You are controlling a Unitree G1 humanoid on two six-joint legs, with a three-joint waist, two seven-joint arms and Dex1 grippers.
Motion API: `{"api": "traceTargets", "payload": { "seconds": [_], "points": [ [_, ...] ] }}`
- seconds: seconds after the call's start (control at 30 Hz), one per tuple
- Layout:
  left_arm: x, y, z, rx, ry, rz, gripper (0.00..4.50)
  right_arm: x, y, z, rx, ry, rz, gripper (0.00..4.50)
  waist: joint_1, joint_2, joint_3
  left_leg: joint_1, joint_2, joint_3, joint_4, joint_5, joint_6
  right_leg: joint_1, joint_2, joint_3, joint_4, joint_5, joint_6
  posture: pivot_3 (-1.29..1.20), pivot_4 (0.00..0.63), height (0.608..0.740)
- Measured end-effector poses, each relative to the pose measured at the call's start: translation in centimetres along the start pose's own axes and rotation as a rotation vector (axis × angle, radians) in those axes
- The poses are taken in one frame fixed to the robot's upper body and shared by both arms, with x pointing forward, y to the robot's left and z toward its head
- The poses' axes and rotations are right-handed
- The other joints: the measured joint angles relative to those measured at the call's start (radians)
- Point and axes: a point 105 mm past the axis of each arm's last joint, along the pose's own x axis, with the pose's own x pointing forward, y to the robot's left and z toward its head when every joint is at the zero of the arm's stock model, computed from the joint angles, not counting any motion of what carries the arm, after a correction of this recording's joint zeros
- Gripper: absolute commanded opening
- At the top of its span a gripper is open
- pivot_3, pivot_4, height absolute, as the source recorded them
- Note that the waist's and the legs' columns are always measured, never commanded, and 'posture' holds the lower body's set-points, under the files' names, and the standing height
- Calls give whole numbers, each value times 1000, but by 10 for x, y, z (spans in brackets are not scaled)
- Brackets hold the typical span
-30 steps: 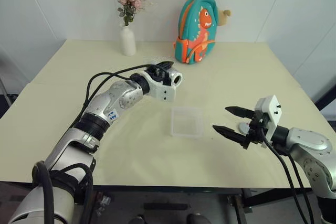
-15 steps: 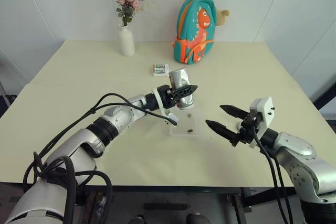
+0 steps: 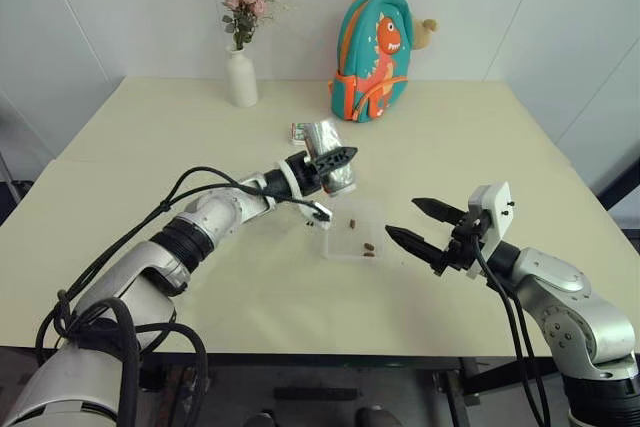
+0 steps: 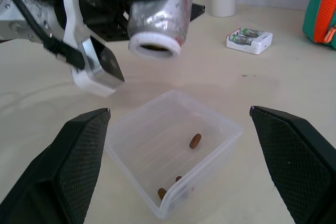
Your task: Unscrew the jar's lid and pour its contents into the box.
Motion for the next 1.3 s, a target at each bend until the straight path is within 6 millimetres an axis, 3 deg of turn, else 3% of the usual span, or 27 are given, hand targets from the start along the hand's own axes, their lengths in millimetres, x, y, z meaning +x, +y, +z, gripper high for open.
{"api": "traceTargets", "payload": {
  "seconds": [0.07,0.13,0.3,0.43,0.5,0.6,0.7,0.87,1.0,1.27,1.3],
  "points": [
    [-5,8,-25,-267,119,-14,1992,0,0,-1,0,2,3,4485,0,1,0,0,0,0,0,0,0,0,0,0,0,0,0,0,150,740],
    [-16,0,-49,-612,283,-36,1992,0,1,-1,-2,2,7,4485,0,2,-1,1,0,1,0,0,0,0,0,0,1,0,-1,0,150,740],
    [-62,-62,-78,-1542,647,-135,1992,-1,0,-1,-14,4,15,4485,-6,2,-1,1,0,0,4,0,1,0,0,0,5,0,-1,0,150,740],
    [-109,-94,-100,-1904,915,1,1992,-4,-5,-3,-29,29,19,4485,-13,2,-1,1,0,-1,8,0,1,0,0,0,8,0,-1,0,150,740],
    [-134,-106,-110,-1965,1024,95,1992,-5,-7,-3,-39,42,27,4485,-16,1,-1,1,0,-1,9,0,1,0,0,-1,10,0,-1,0,150,740],
    [-159,-111,-121,-1919,1064,189,1992,-5,-10,3,-80,49,52,4485,-13,1,-1,1,0,-1,12,0,1,2,0,0,10,0,0,0,150,740],
    [-181,-124,-118,-1892,1107,209,1992,-8,-11,5,-110,66,76,4485,-6,1,-1,1,0,-1,13,0,1,2,0,-1,10,0,-1,0,150,740],
    [-193,-128,-101,-1926,950,233,1992,-8,-10,5,-113,65,86,4485,-1,1,-1,1,0,-1,13,0,0,2,0,-1,9,1,-1,0,150,740],
    [-206,-134,-96,-1962,951,310,1992,-8,-10,5,-112,66,84,4485,-1,1,-1,1,0,-1,14,0,0,2,0,-1,10,1,-1,0,150,740],
    [-203,-134,-85,-1946,876,253,4457,-7,-10,5,-103,71,81,4500,-5,1,-1,1,0,-1,14,0,0,2,0,-1,9,1,-1,0,150,740],
    [-204,-135,-84,-1940,879,250,4485,-7,-10,5,-103,70,82,4500,-5,1,-1,1,0,-1,14,0,0,2,0,-1,9,1,-1,0,150,740]
  ]
}}
